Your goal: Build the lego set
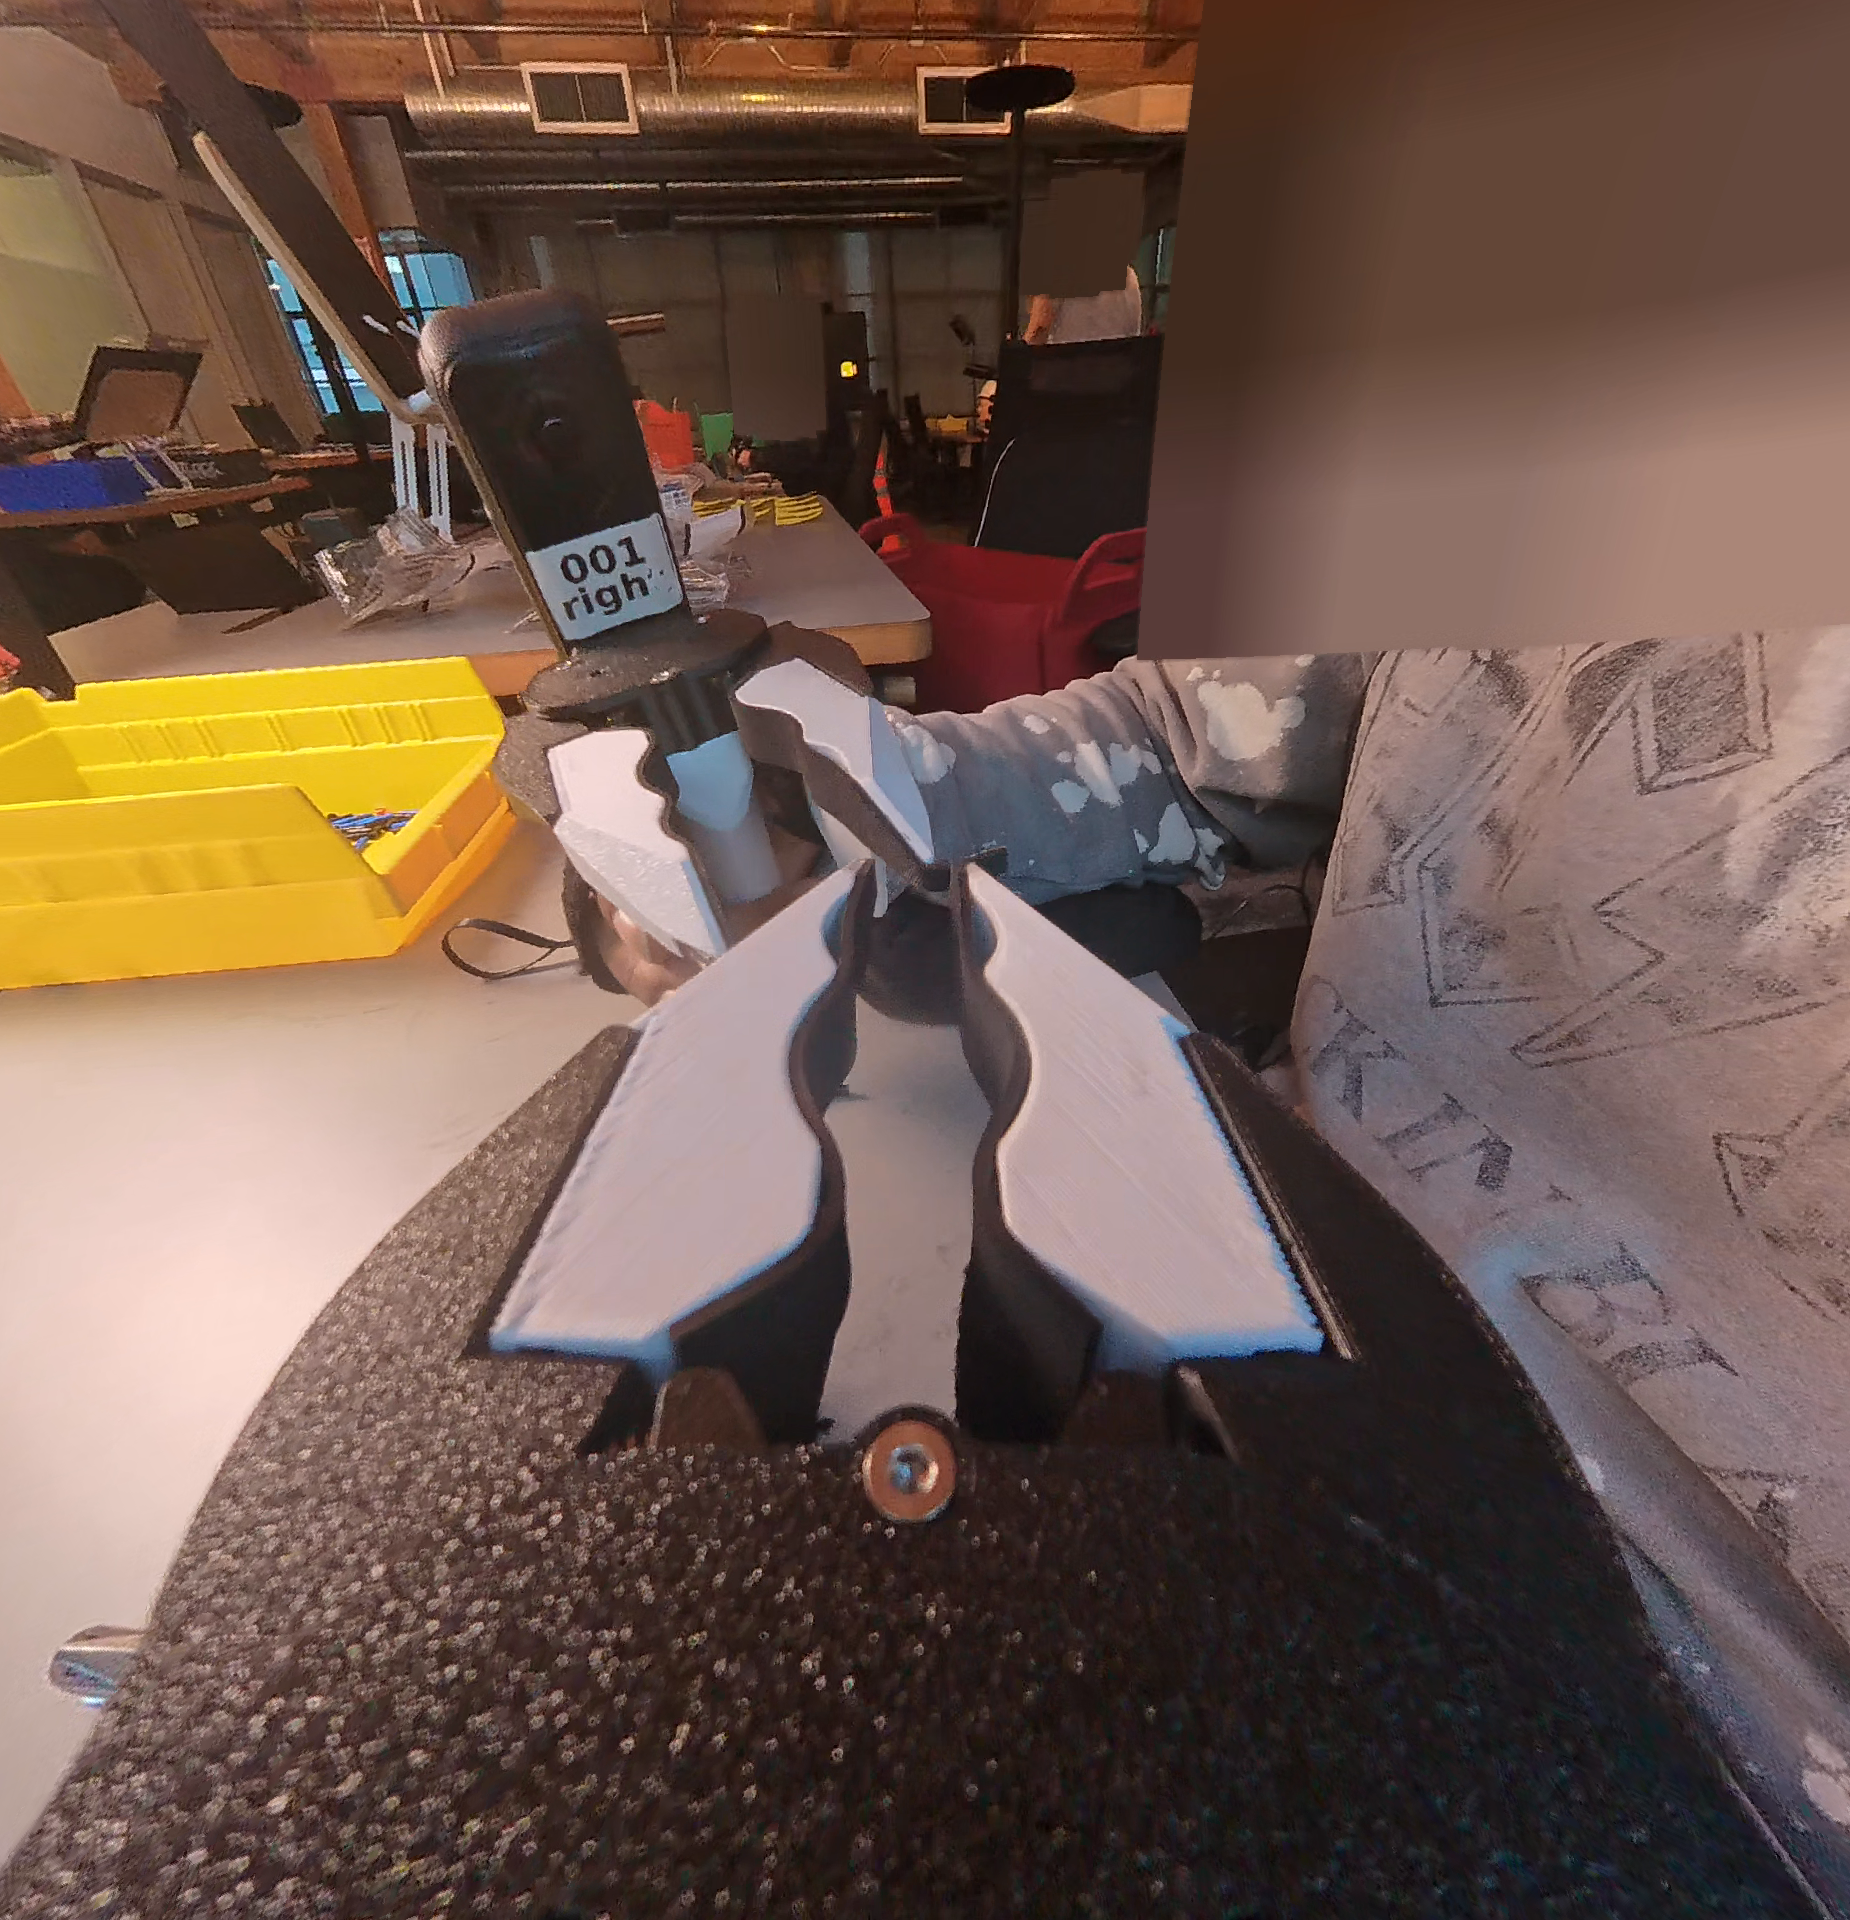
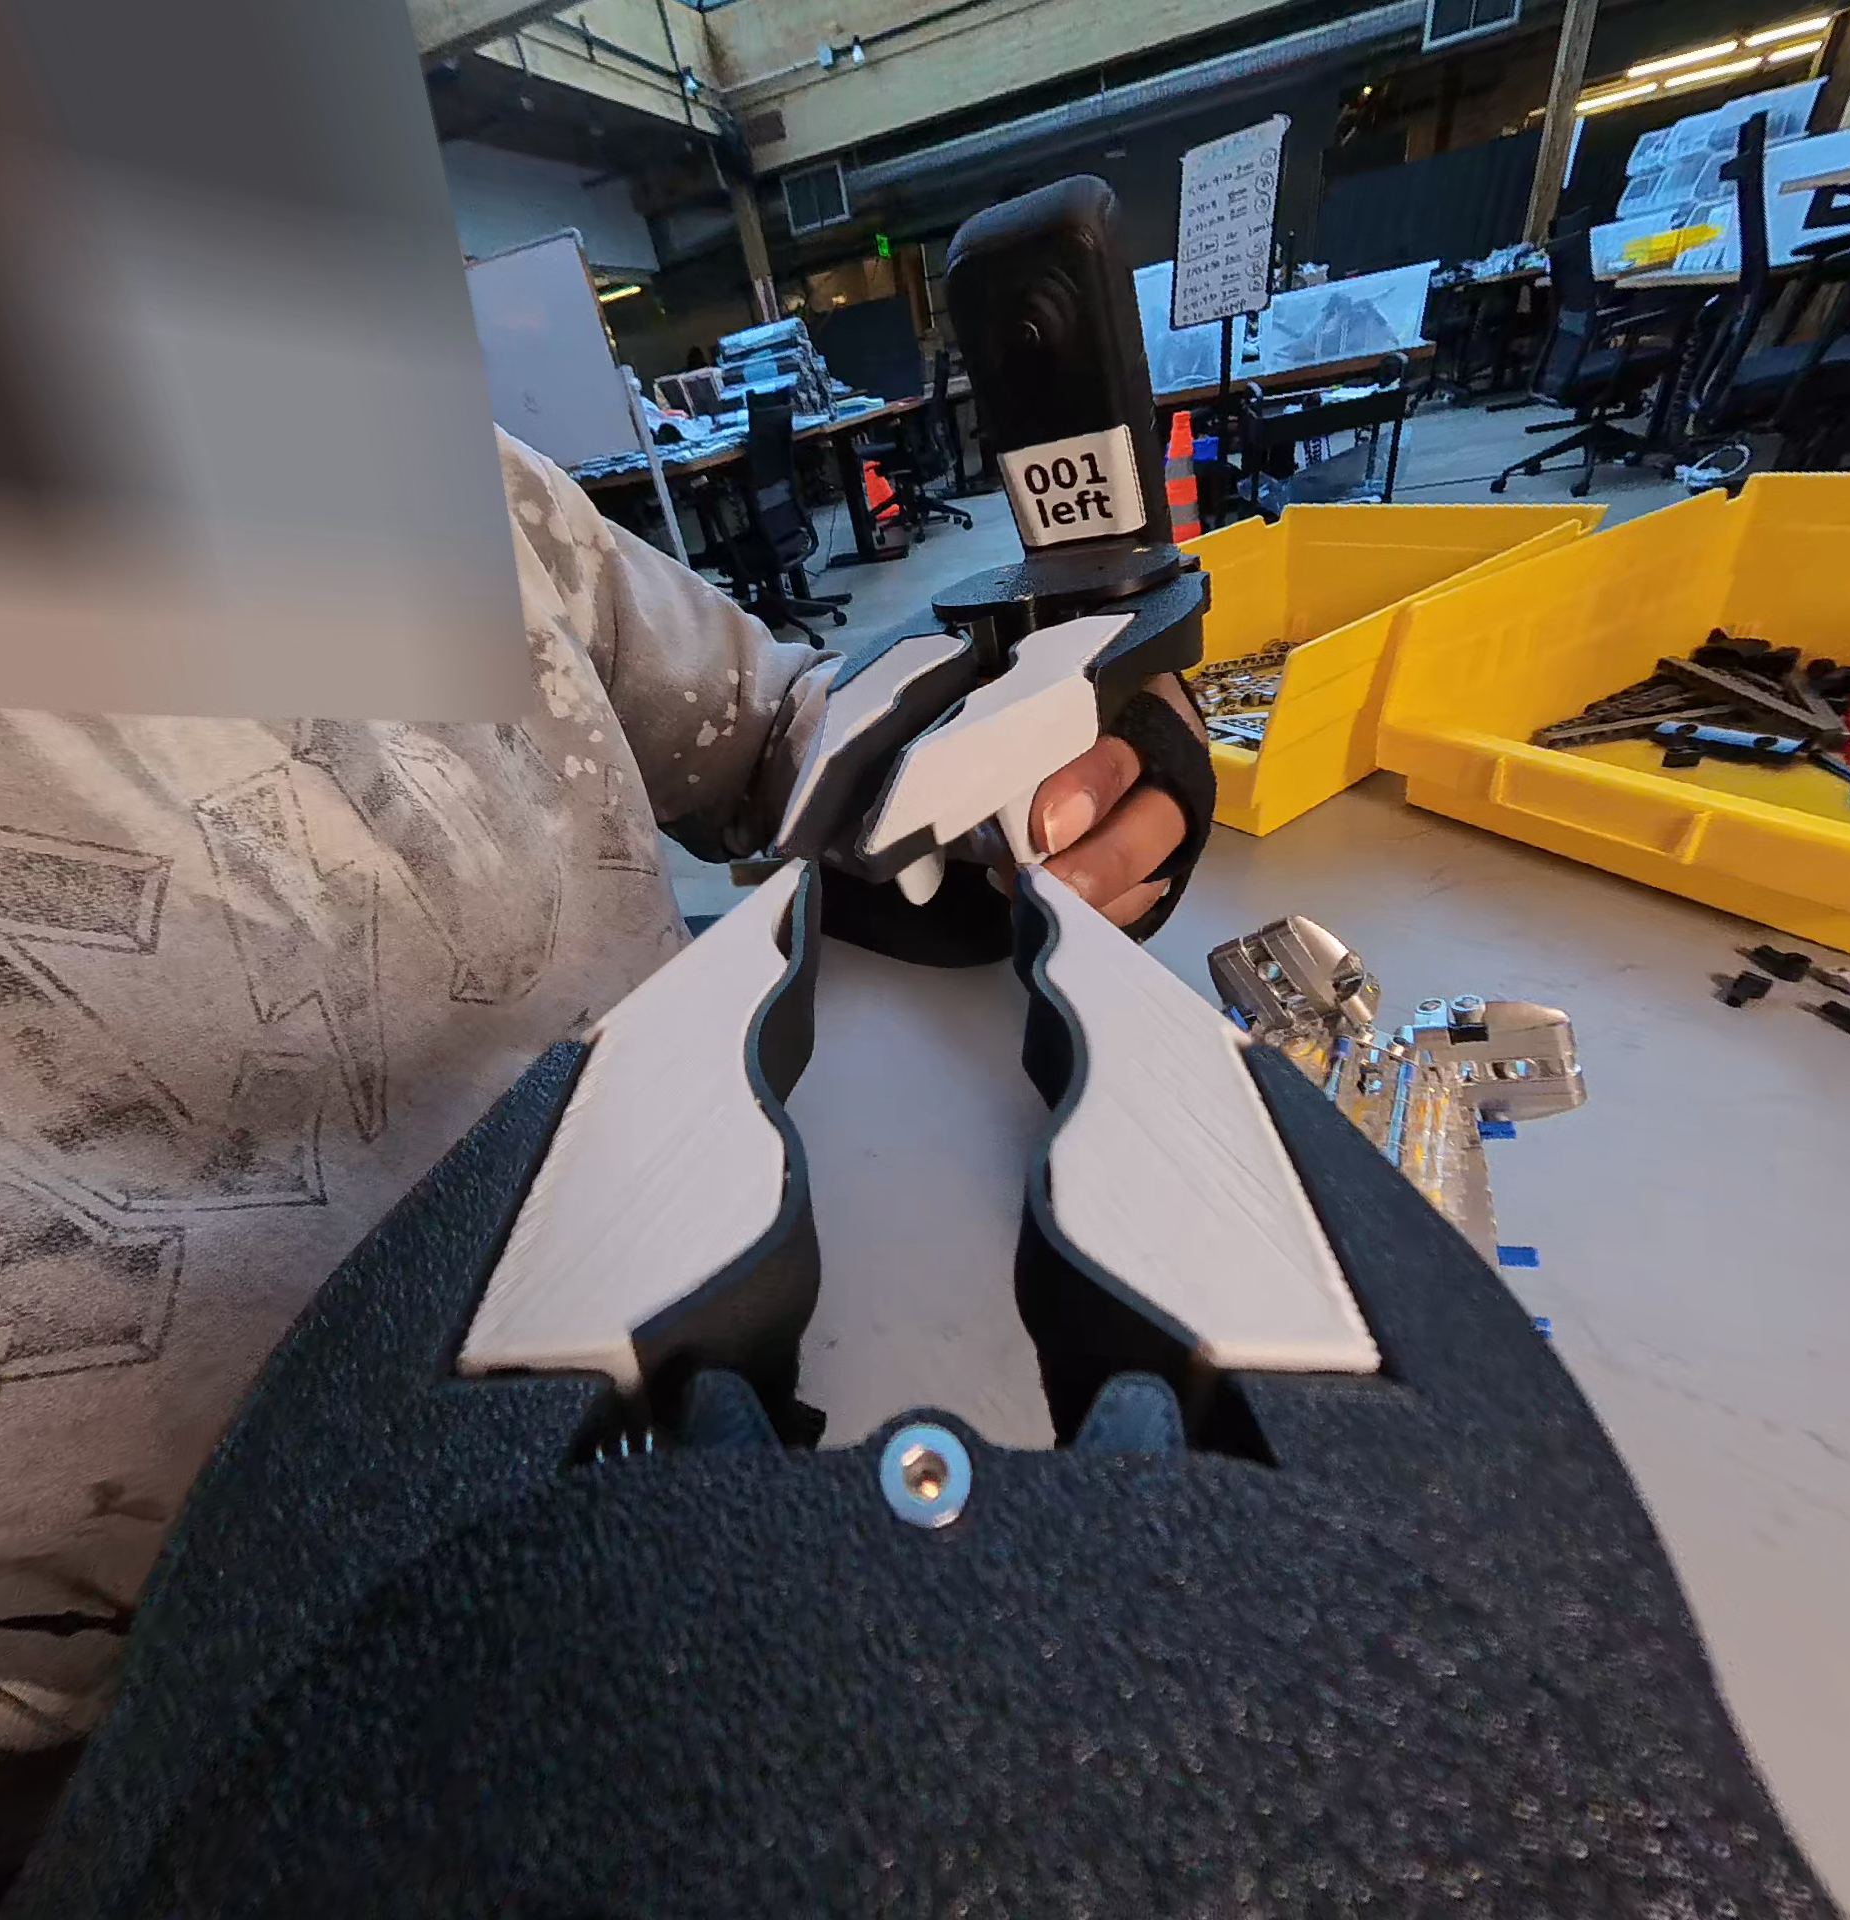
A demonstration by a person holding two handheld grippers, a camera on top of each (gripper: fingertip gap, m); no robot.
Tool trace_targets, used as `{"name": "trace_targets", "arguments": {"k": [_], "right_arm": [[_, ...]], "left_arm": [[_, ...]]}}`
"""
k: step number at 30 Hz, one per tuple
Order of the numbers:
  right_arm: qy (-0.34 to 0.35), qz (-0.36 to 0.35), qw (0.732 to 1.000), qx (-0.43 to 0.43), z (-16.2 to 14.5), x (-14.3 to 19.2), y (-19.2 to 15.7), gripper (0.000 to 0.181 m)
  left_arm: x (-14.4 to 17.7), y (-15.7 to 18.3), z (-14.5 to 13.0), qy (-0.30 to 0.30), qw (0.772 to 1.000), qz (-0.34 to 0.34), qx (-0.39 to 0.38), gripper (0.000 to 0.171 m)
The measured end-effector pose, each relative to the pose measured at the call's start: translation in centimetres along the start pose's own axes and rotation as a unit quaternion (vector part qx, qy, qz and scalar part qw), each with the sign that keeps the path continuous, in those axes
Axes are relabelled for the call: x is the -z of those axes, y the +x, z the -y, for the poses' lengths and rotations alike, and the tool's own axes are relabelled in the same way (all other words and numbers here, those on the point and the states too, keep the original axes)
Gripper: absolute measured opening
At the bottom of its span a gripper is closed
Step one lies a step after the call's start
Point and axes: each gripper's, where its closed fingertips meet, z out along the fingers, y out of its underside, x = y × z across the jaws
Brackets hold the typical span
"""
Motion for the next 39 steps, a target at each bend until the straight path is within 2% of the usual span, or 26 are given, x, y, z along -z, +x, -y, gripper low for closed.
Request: {"name": "trace_targets", "arguments": {"k": [12,17,28,39], "right_arm": [[0.035,0.008,0.999,-0.031,0.6,-0.6,0.1,0.033],[0.044,-0.016,0.998,-0.032,0.8,-0.8,0.8,0.027],[0.066,-0.048,0.996,-0.021,1.7,-0.2,1.6,0.034],[0.072,-0.035,0.997,-0.02,1.8,-0.3,1.2,0.035]], "left_arm": [[0.3,0.0,0.6,0.016,1.0,-0.005,0.011,0.013],[0.2,-1.0,-0.1,-0.013,1.0,0.027,0.008,0.012],[0.3,-1.0,0.9,0.031,0.998,0.014,0.055,0.011],[0.9,-0.5,1.5,0.072,0.992,-0.031,0.098,0.016]]}}
